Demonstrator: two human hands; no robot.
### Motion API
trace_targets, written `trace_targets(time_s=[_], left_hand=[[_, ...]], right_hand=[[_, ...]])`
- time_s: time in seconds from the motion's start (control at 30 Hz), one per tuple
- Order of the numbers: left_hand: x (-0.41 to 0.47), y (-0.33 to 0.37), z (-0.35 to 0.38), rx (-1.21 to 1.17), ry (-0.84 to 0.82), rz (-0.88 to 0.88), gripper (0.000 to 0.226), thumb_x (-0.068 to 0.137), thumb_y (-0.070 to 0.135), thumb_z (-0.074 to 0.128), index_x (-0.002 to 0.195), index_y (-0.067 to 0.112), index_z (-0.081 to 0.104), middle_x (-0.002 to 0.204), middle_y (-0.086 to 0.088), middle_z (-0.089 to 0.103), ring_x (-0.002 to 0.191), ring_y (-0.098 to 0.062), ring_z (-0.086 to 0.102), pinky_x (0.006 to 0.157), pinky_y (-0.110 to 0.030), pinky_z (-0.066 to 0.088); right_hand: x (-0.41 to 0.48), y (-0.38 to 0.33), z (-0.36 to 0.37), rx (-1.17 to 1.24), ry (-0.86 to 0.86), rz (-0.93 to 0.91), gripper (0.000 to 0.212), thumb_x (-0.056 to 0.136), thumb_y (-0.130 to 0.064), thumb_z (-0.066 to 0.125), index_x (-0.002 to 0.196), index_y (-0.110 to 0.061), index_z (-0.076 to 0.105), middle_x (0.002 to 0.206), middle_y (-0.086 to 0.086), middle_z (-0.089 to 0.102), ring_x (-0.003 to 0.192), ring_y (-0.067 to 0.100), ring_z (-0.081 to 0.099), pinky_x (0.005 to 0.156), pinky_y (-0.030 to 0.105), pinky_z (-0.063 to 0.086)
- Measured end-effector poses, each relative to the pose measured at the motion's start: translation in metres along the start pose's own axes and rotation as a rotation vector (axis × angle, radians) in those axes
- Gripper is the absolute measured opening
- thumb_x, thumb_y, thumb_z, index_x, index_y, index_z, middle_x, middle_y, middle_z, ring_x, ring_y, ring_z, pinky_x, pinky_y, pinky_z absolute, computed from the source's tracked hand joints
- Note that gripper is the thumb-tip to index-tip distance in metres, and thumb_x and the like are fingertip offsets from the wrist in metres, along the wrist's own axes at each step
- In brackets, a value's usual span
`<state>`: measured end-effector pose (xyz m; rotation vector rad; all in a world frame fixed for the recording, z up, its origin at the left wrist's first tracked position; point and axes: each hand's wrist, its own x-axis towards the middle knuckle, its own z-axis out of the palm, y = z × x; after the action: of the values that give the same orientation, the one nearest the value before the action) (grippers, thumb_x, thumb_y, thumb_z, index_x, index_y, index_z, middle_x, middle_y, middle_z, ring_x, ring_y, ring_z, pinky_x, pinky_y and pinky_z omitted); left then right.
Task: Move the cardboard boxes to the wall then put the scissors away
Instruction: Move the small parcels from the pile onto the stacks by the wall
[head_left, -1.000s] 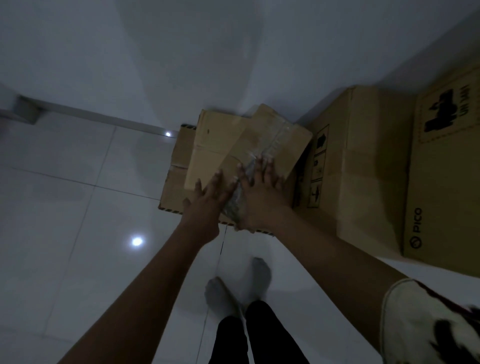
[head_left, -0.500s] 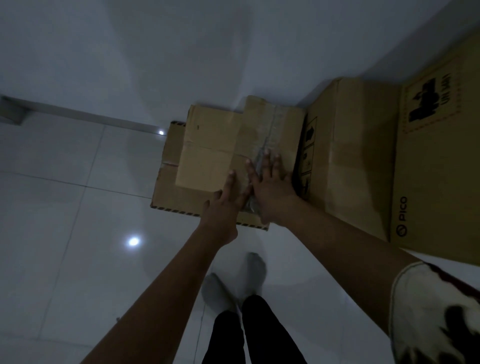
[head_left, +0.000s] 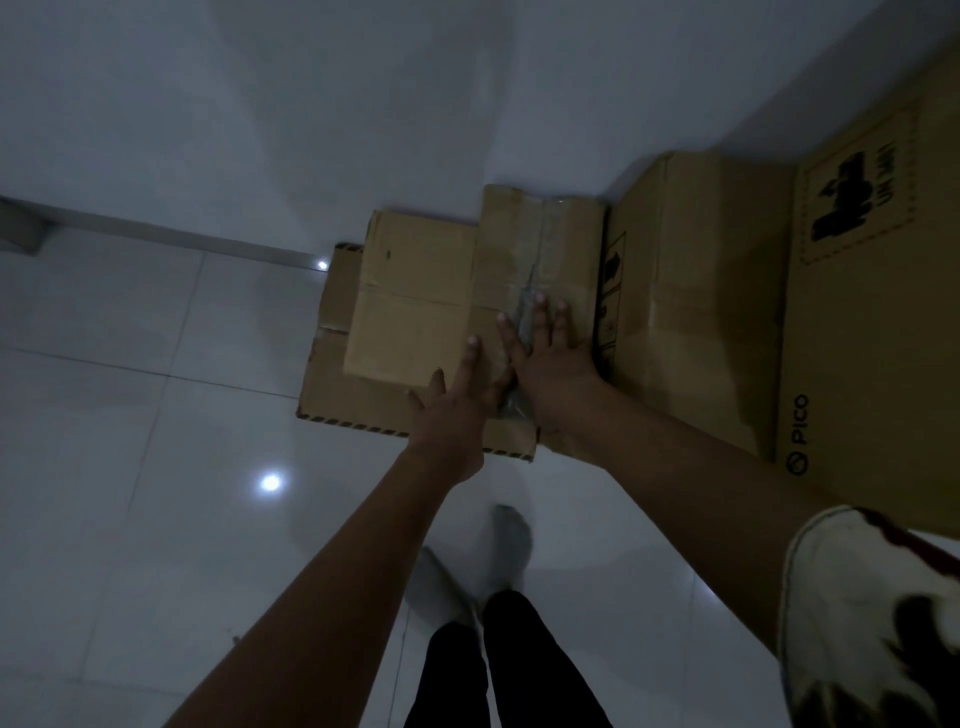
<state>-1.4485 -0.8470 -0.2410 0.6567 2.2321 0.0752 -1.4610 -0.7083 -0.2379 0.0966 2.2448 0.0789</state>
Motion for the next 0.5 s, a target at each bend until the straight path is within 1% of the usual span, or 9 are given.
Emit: trace_targets(time_s=[0.07, 0.13, 0.2, 0.37, 0.43, 0.5], left_hand=[[0.0002, 0.0006, -0.0002, 0.008, 0.0, -0.008, 0.098, 0.09, 0.005, 0.054, 0.15, 0.044, -0.013, 0.152, 0.002, -0.04, 0.145, -0.044, -0.006, 0.113, -0.066, 0.012], [0.0017, 0.0005, 0.0002, 0.009, 0.012, -0.008, 0.098, 0.09, 0.003, 0.053, 0.15, 0.042, -0.014, 0.152, 0.002, -0.04, 0.145, -0.045, -0.011, 0.113, -0.067, 0.009], [0.0028, -0.0002, 0.0007, 0.009, 0.019, -0.008, 0.098, 0.09, 0.004, 0.053, 0.15, 0.043, -0.015, 0.152, 0.002, -0.04, 0.145, -0.045, -0.012, 0.113, -0.067, 0.008], [0.0038, -0.0021, 0.0028, 0.051, 0.039, 0.004, 0.099, 0.091, 0.008, 0.055, 0.149, 0.043, -0.017, 0.151, 0.0, -0.041, 0.144, -0.046, -0.015, 0.112, -0.069, 0.009], [0.0035, -0.0032, 0.0004, 0.076, 0.04, 0.002, 0.099, 0.091, 0.011, 0.056, 0.149, 0.041, -0.017, 0.153, -0.001, -0.038, 0.143, -0.047, -0.014, 0.112, -0.068, 0.009], [0.0003, -0.0025, -0.0054, 0.067, 0.041, 0.009, 0.096, 0.091, 0.011, 0.057, 0.151, 0.039, -0.013, 0.156, -0.001, -0.032, 0.143, -0.047, -0.014, 0.113, -0.067, 0.008]], right_hand=[[0.0007, 0.0, -0.0017, 0.004, -0.011, 0.009, 0.114, 0.09, -0.039, 0.064, 0.146, -0.021, -0.034, 0.15, 0.024, -0.037, 0.141, 0.049, -0.023, 0.111, 0.063, 0.024], [0.0013, 0.0002, -0.0035, 0.008, -0.02, 0.016, 0.115, 0.09, -0.039, 0.065, 0.146, -0.022, -0.034, 0.15, 0.024, -0.038, 0.141, 0.049, -0.023, 0.111, 0.062, 0.026], [0.0012, -0.0001, -0.0044, 0.009, -0.021, 0.018, 0.116, 0.089, -0.038, 0.067, 0.146, -0.022, -0.034, 0.15, 0.023, -0.038, 0.142, 0.049, -0.023, 0.11, 0.061, 0.026], [0.002, -0.0015, -0.0012, 0.02, -0.004, 0.014, 0.114, 0.09, -0.04, 0.065, 0.146, -0.022, -0.033, 0.15, 0.024, -0.038, 0.141, 0.049, -0.024, 0.112, 0.064, 0.02], [0.0025, 0.0004, -0.002, 0.036, -0.006, -0.006, 0.112, 0.091, -0.039, 0.064, 0.147, -0.022, -0.032, 0.149, 0.024, -0.039, 0.141, 0.049, -0.025, 0.113, 0.064, 0.018], [-0.0022, 0.0049, -0.0048, 0.092, -0.034, -0.038, 0.107, 0.093, -0.037, 0.061, 0.147, -0.024, -0.03, 0.15, 0.022, -0.039, 0.141, 0.048, -0.026, 0.114, 0.064, 0.013]])
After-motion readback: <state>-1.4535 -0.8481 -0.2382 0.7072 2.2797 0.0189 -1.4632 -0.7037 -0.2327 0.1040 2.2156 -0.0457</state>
